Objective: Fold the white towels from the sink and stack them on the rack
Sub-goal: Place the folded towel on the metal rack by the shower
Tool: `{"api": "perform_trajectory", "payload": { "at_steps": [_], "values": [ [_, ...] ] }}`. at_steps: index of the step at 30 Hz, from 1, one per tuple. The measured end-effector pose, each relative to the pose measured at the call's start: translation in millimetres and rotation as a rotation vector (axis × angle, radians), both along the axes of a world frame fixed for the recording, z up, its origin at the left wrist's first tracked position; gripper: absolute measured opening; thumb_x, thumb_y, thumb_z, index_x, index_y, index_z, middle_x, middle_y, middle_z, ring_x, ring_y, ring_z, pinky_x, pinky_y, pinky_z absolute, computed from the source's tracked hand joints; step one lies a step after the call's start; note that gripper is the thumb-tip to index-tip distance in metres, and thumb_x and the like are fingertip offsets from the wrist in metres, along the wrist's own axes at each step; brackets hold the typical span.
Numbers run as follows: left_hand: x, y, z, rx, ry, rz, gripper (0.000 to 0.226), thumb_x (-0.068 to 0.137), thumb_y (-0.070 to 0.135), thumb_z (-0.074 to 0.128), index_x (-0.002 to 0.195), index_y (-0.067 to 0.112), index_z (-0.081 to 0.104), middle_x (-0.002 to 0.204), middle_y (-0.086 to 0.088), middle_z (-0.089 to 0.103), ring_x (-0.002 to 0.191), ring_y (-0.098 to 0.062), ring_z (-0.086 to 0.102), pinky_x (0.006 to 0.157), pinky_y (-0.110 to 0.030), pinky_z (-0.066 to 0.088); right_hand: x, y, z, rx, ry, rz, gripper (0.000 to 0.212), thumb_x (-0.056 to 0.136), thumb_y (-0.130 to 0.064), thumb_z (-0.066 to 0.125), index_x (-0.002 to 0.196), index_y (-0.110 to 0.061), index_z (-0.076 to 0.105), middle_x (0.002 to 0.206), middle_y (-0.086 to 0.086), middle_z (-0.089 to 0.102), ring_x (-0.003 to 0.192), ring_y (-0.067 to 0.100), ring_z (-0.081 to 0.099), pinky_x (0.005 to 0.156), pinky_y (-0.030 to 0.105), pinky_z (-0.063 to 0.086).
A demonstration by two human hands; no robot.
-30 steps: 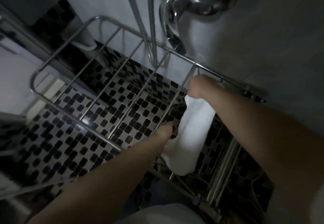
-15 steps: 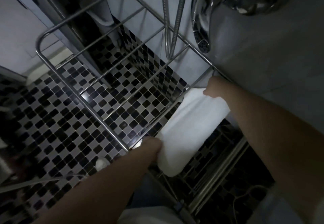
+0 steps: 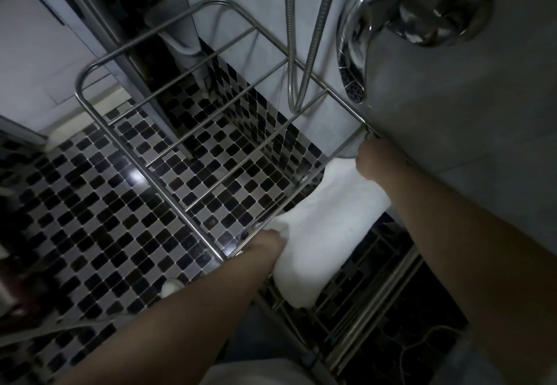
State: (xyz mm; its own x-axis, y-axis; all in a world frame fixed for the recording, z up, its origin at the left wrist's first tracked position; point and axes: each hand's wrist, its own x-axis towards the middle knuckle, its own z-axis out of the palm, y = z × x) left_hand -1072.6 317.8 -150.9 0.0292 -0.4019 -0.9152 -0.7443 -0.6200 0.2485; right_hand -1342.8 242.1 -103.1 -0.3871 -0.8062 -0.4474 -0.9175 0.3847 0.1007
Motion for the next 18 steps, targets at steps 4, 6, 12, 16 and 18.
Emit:
{"api": "perform_trajectory", "payload": {
  "at_steps": [4, 6, 12, 16, 18],
  "values": [
    [-9, 6, 23, -0.087, 0.028, -0.115, 0.047, 0.104, 0.029, 0.035, 0.143, 0.007, 0.046, 0.147, -0.024, 0.044, 0.131, -0.043, 0.046, 0.108, -0.045, 0.041, 8, 11, 14, -0.011, -0.053, 0.011, 0.033, 0.094, -0.024, 0.049, 0.114, -0.002, 0.064, 0.121, 0.018, 0.065, 0.107, 0.033, 0.063, 0.092, 0.035, 0.051],
    [-18, 7, 38, -0.118, 0.063, -0.097, 0.051, 0.103, 0.039, 0.032, 0.15, 0.02, 0.038, 0.15, -0.02, 0.036, 0.128, -0.04, 0.048, 0.107, -0.046, 0.042, 12, 18, 22, -0.037, -0.086, 0.036, 0.029, 0.095, -0.024, 0.048, 0.11, -0.005, 0.066, 0.119, 0.018, 0.065, 0.106, 0.035, 0.063, 0.092, 0.037, 0.052],
    [-35, 13, 67, -0.366, 0.322, -0.29, 0.055, 0.102, 0.046, 0.035, 0.153, 0.027, 0.034, 0.153, -0.014, 0.036, 0.132, -0.033, 0.047, 0.108, -0.038, 0.041, 24, 39, 66, -0.455, -0.172, 0.073, 0.016, 0.089, -0.012, 0.052, 0.096, -0.005, 0.065, 0.097, 0.025, 0.066, 0.092, 0.042, 0.062, 0.075, 0.04, 0.048],
    [-34, 10, 89, -0.557, 0.453, -0.375, 0.047, 0.102, 0.037, 0.042, 0.147, 0.022, 0.043, 0.141, -0.01, 0.047, 0.13, -0.027, 0.049, 0.104, -0.027, 0.035, 34, 45, 95, -0.528, -0.188, 0.089, 0.035, 0.091, -0.012, 0.052, 0.123, -0.005, 0.065, 0.111, 0.023, 0.066, 0.103, 0.04, 0.06, 0.086, 0.042, 0.05],
    [-28, 5, 101, -0.621, 0.496, -0.413, 0.049, 0.1, 0.034, 0.045, 0.147, 0.02, 0.043, 0.14, -0.009, 0.049, 0.128, -0.024, 0.049, 0.105, -0.028, 0.037, 43, 48, 105, -0.533, -0.208, 0.089, 0.039, 0.092, -0.013, 0.052, 0.129, -0.006, 0.062, 0.116, 0.022, 0.065, 0.107, 0.039, 0.06, 0.09, 0.042, 0.051]
  ]
}}
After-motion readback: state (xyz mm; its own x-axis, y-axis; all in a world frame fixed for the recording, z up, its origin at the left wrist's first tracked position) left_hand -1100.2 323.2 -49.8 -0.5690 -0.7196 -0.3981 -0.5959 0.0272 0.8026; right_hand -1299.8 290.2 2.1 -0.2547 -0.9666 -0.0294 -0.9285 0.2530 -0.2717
